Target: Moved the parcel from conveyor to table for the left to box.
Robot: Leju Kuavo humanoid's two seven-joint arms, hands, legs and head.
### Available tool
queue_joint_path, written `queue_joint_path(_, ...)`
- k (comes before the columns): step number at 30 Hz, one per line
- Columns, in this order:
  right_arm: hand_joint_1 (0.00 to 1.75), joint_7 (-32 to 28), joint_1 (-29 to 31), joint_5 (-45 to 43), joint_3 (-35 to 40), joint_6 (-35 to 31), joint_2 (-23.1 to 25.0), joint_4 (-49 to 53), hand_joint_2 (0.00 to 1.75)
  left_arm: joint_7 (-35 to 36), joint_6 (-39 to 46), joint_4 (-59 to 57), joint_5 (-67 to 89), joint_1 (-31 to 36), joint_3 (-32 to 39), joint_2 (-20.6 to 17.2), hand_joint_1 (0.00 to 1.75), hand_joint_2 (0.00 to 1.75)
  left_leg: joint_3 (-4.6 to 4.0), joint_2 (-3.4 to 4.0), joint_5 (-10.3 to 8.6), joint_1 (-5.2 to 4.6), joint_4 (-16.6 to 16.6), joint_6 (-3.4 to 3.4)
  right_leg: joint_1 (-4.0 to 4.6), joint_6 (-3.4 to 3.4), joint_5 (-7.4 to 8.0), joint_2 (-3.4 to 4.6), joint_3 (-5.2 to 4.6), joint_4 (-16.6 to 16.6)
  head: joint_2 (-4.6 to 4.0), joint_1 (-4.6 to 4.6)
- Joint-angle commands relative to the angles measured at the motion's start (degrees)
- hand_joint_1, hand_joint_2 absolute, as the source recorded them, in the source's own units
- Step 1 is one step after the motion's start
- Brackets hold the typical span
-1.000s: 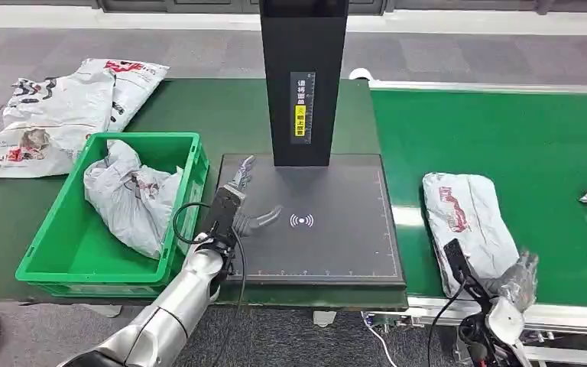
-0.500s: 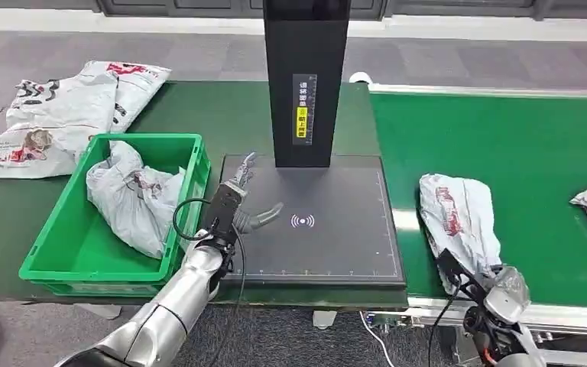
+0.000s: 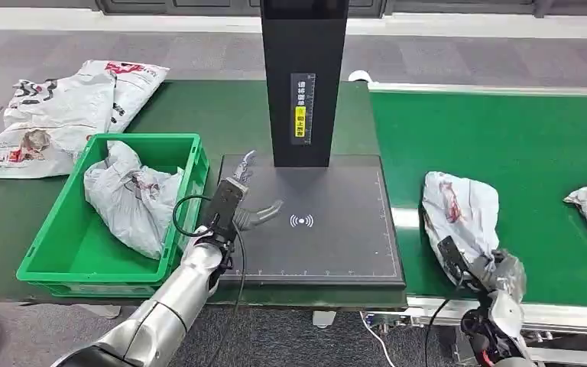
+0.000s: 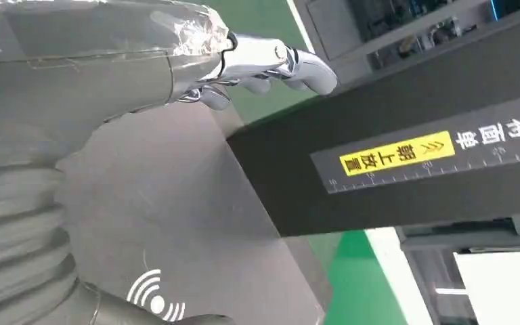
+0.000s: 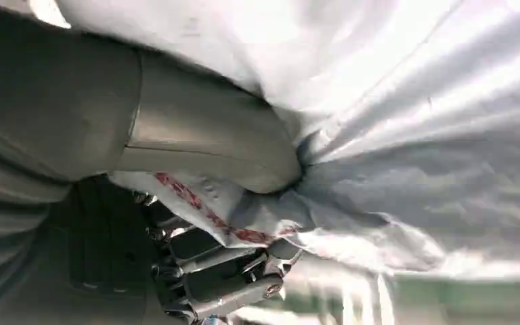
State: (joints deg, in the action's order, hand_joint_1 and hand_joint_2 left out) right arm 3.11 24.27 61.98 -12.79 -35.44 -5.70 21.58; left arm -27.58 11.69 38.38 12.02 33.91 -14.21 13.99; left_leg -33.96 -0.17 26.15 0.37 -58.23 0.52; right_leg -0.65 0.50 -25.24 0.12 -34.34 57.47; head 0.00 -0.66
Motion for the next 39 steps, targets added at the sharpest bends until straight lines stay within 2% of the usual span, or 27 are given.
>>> queue_joint_path(1,1.75,-15.49,-13.5,-11.78,0.53,-4.56,12.3,49.33,1.75,-0.32,2.42,1.0,1.23,-1.5,2.69,-1.48,0.0,1.75,0.1,0.35,0.03,-0.03,0.16,0.05,-0.02,-0.09,0.03,0.3,-0.06,-0.06,0.0,0.0)
queue_joint_path(6,1.75,-14.37,-15.03,-11.27,2.55,-4.56,12.86,51.95,1.75,-0.36,2.49,1.08,1.7,-1.7,3.08,-1.26,0.0,1.75,0.02,-0.04,0.06,0.01,0.12,0.05,0.01,-0.14,-0.14,-0.07,-0.05,0.02,0.02,-0.02)
queue_joint_path(9,1.75,-15.75,-14.56,-11.98,1.65,-4.56,12.72,50.78,1.75,-0.33,2.42,1.06,1.85,-1.63,3.24,-1.21,0.0,1.75,-0.08,-0.12,0.02,-0.01,0.09,0.02,0.0,-0.11,-0.17,-0.16,-0.12,0.03,0.0,-0.02)
queue_joint_path(10,1.75,-18.01,-14.51,-12.31,2.31,-4.56,12.83,50.69,1.75,-0.34,2.59,1.06,2.14,-1.64,3.34,-1.16,0.0,1.75,0.0,-0.07,0.03,0.0,0.14,0.01,0.01,-0.11,-0.15,-0.12,-0.03,-0.04,0.0,-0.02)
queue_joint_path(11,1.75,-19.16,-14.83,-11.55,3.43,-4.56,13.56,51.52,1.75,-0.48,2.97,1.2,2.54,-1.71,3.49,-1.12,0.0,1.75,-0.1,-0.1,0.02,-0.01,0.09,0.01,-0.01,-0.09,-0.16,-0.14,-0.12,0.01,0.0,-0.02)
queue_joint_path(14,1.75,-16.25,-16.9,-6.76,10.39,-4.3,14.62,55.04,1.75,-0.7,3.63,2.18,4.05,-1.68,3.48,-1.16,0.0,1.75,-0.07,0.0,0.03,-0.02,0.1,0.02,-0.02,-0.1,-0.14,-0.06,-0.1,-0.01,0.0,-0.02)
queue_joint_path(18,1.75,-8.77,-17.74,-0.72,20.09,0.98,14.78,53.87,1.75,0.19,2.63,2.02,4.79,-0.36,3.28,-0.99,0.0,1.75,-0.09,0.07,0.05,0.02,0.09,0.06,0.01,-0.11,-0.12,0.01,-0.16,0.01,0.0,-0.02)
queue_joint_path(19,1.75,-6.95,-17.71,-0.89,21.74,5.18,14.86,52.45,1.75,0.25,2.33,1.91,4.84,-0.09,3.06,-1.01,0.0,1.75,0.02,0.12,0.06,0.01,0.17,0.08,0.01,-0.15,-0.12,0.06,-0.08,-0.04,0.0,-0.02)
queue_joint_path(23,1.75,-1.82,-19.07,-1.12,25.72,18.14,13.81,48.96,1.75,0.67,1.2,1.98,4.7,0.81,2.21,-1.5,0.0,1.75,0.05,0.01,0.02,0.05,0.18,0.05,0.06,-0.15,-0.14,-0.05,-0.04,-0.06,0.0,-0.02)
queue_joint_path(27,1.75,1.12,-20.44,0.64,28.02,25.69,11.8,45.32,1.75,1.36,0.32,2.12,3.92,1.47,2.27,-1.6,0.0,1.75,0.05,-0.1,0.02,0.11,0.17,0.03,0.1,-0.12,-0.15,-0.16,0.02,-0.1,0.0,-0.02)
queue_joint_path(34,1.75,3.47,-23.29,3.92,33.16,30.45,8.97,41.13,1.75,-0.08,1.82,3.77,2.63,0.03,3.08,-1.02,0.0,1.75,0.11,-0.13,0.02,0.05,0.23,0.01,0.05,-0.11,-0.18,-0.19,0.09,-0.15,0.0,-0.02)
queue_joint_path(35,1.4,3.54,-23.08,3.93,33.86,30.61,8.74,40.92,1.75,-0.53,2.54,4.61,2.13,-0.51,3.66,-0.95,0.0,1.75,0.05,-0.13,0.04,0.07,0.17,0.02,0.07,-0.11,-0.18,-0.18,0.05,-0.13,0.0,-0.02)
queue_joint_path(37,1.4,3.62,-22.66,3.68,33.78,30.2,8.82,41.49,1.75,-0.59,2.61,5.14,2.01,-1.03,3.75,-1.18,0.0,1.75,0.03,-0.08,0.05,0.07,0.18,0.03,0.06,-0.11,-0.16,-0.13,0.03,-0.13,0.0,-0.02)
queue_joint_path(38,0.0,3.67,-22.72,3.18,33.35,29.56,8.98,42.38,1.75,-0.56,2.73,5.87,1.94,-1.54,3.82,-1.28,0.0,1.75,0.09,-0.03,0.05,0.04,0.22,0.04,0.04,-0.12,-0.16,-0.09,0.04,-0.14,0.02,-0.02)
queue_joint_path(39,0.0,3.58,-22.64,2.88,32.69,27.76,9.21,43.78,1.75,-0.65,3.05,6.78,2.19,-2.27,3.72,-1.44,0.0,1.75,-0.02,-0.1,0.05,0.06,0.14,0.05,0.05,-0.11,-0.17,-0.15,-0.04,-0.07,0.0,-0.02)
